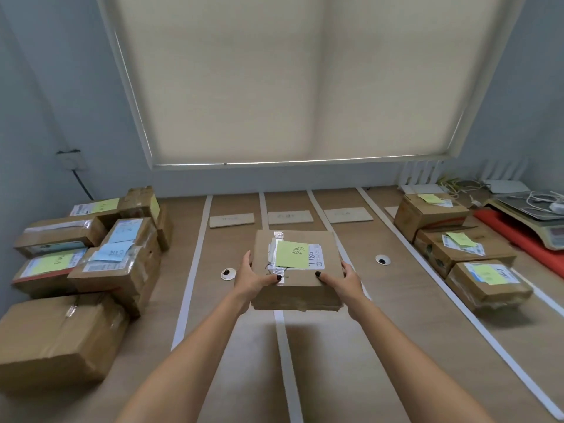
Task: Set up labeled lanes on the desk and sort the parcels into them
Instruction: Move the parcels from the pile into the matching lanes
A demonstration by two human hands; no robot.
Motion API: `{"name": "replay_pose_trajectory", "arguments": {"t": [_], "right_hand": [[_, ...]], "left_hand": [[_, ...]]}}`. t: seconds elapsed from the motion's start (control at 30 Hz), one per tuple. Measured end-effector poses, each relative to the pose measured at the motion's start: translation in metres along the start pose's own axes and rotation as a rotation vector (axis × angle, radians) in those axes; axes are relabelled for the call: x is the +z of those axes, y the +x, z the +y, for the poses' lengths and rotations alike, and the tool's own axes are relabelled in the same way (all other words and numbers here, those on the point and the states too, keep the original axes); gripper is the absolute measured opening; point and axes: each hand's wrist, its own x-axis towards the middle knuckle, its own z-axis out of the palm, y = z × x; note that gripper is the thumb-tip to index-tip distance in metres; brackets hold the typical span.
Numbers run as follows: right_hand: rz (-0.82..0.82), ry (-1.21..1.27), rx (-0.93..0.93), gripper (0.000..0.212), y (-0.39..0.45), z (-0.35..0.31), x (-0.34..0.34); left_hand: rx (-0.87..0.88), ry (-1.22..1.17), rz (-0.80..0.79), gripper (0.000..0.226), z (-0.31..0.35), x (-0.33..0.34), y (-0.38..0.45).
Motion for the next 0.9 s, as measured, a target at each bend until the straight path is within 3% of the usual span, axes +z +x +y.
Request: {"name": "replay_pose_trajectory", "arguments": {"t": [0.17, 0.3, 0.53, 0.67, 0.9], "right_hand": [[-0.011, -0.043, -0.028, 0.054, 0.041, 0.026, -0.112], [-0.063, -0.109, -0.023, 0.062, 0.066, 0.053, -0.223], [-0.068, -0.166, 0.038, 0.063, 0.074, 0.092, -0.412], [-0.021, -0.160, 0.094, 0.057, 0.071, 0.115, -0.489], [0.031, -0.161, 0.228, 0.049, 0.063, 0.158, -0.583]], "left_hand": [[-0.021, 0.059, 0.041, 0.080, 0.008, 0.121, -0.005], [-0.044, -0.010, 0.093, 0.058, 0.016, 0.236, -0.025], [-0.118, -0.155, 0.029, 0.052, 0.029, 0.416, -0.070], [-0.157, -0.160, -0.024, 0.053, 0.038, 0.488, -0.085], [-0.282, -0.107, -0.076, 0.030, 0.038, 0.577, -0.107]]}}
